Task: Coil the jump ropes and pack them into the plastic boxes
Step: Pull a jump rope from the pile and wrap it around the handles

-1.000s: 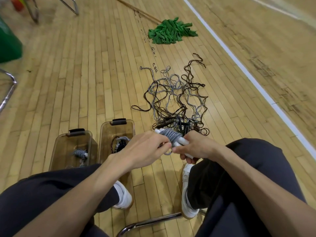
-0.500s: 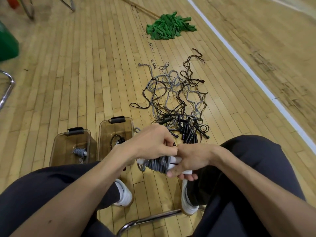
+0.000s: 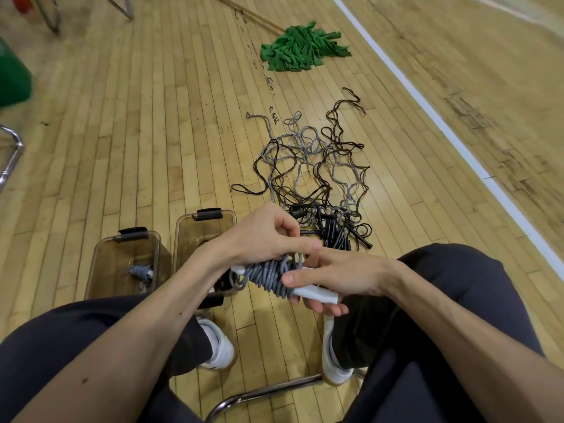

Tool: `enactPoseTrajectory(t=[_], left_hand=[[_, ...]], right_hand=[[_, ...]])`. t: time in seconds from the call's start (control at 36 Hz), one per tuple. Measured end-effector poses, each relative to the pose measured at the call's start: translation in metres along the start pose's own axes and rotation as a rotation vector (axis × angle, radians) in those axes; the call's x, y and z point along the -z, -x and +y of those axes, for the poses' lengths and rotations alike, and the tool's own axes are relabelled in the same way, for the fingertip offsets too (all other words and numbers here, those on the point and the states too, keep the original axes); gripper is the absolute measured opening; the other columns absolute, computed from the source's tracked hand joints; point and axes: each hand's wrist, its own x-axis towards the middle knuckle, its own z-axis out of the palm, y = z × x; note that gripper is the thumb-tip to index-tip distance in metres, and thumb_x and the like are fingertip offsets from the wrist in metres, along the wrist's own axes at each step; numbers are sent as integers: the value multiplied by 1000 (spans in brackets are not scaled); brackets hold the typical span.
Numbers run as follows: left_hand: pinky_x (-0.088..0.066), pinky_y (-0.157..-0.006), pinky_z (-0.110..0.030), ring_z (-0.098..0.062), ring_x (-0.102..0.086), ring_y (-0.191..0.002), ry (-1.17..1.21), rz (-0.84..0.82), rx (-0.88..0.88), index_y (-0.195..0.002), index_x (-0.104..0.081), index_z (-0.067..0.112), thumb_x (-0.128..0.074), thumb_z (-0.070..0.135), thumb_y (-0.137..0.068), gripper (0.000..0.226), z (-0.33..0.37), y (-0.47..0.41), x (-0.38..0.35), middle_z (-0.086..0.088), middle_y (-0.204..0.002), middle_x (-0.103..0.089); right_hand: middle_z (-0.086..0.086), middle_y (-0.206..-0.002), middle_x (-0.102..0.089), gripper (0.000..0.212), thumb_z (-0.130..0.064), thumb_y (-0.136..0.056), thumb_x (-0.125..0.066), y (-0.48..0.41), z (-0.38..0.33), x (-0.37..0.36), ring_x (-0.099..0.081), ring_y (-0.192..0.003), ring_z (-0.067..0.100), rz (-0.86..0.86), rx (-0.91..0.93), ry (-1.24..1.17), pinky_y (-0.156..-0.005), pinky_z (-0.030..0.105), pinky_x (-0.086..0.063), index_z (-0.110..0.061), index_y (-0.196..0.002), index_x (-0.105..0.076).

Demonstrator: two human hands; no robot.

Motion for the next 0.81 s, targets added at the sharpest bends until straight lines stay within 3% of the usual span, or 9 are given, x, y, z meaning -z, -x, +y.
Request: enactPoseTrajectory(t=[0.06,0.17,0.22,0.31,0.42,0.47,0.58,0.69,0.81], left_hand=[[-22,-48,-26,-16,-29,-48,-17,10,-30,-62,-63,2,-73,60,-75,61,0,0,2,-4,-49,-37],[-27,-48,-15,-9,-33,-46,-3,9,-71,-66,-67,3,-76,53,-80,52,0,0,13,-11,-56,-44],[-31,-47,-17,-11,-37,-46,74,-6,-60,-63,-65,9,-75,55,-80,50,0,0,16,-16,-58,-45],[-33,-45,-19,-13,-40,-46,194,-45,-6,-61,-63,16,-67,51,-80,40,-1,-3,17,-7,-58,-45],[-43,-65,-30,-21,-49,-65,496,-149,21,-74,-68,14,-76,46,-78,33,-10,-2,18,-6,-73,-58],[-48,-68,-26,-15,-54,-73,639,-141,17,-81,-72,18,-71,42,-86,24,-12,1,11,0,-81,-63],[-47,-49,-19,-9,-53,-57,723,76,212,-93,-62,11,-38,24,-106,30,-7,-2,-5,-4,-78,-62],[-53,-64,-27,-12,-60,-65,855,96,212,-100,-66,9,-42,16,-104,26,-4,-3,-15,-4,-79,-68],[-54,-69,-31,-17,-61,-75,727,31,202,-115,-61,5,-45,22,-105,25,-9,0,-24,-5,-83,-62]], right_hand=[[5,-62,-59,43,-41,-101,-56,0,0,0,-52,-46,14,-4,3,-4,-46,22,-44,0,-95,-66],[6,-64,-58,45,-45,-99,-59,1,1,3,-52,-45,13,-66,45,-60,-46,21,-43,-2,-95,-69],[8,-64,-58,48,-49,-94,-60,1,1,4,-52,-44,13,-111,70,-109,-45,22,-41,-3,-96,-69],[6,-63,-57,49,-51,-92,-64,2,3,5,-51,-43,12,-199,125,-199,-42,22,-41,-2,-98,-67],[2,-65,-59,53,-56,-88,-67,6,4,11,-54,-45,9,-252,251,-379,-41,18,-44,-5,-100,-68],[1,-63,-59,54,-60,-85,-69,9,3,15,-54,-44,8,-203,279,-471,-40,18,-44,-7,-98,-71],[4,-62,-56,51,-59,-85,-67,10,0,19,-51,-43,10,-38,286,-539,-38,18,-41,-9,-92,-72],[4,-62,-52,49,-52,-91,-53,10,-7,21,-47,-41,9,168,258,-611,-38,16,-37,-6,-90,-68],[0,-61,-50,52,-54,-87,-49,11,-12,27,-43,-41,7,327,263,-661,-38,16,-33,-4,-94,-61]])
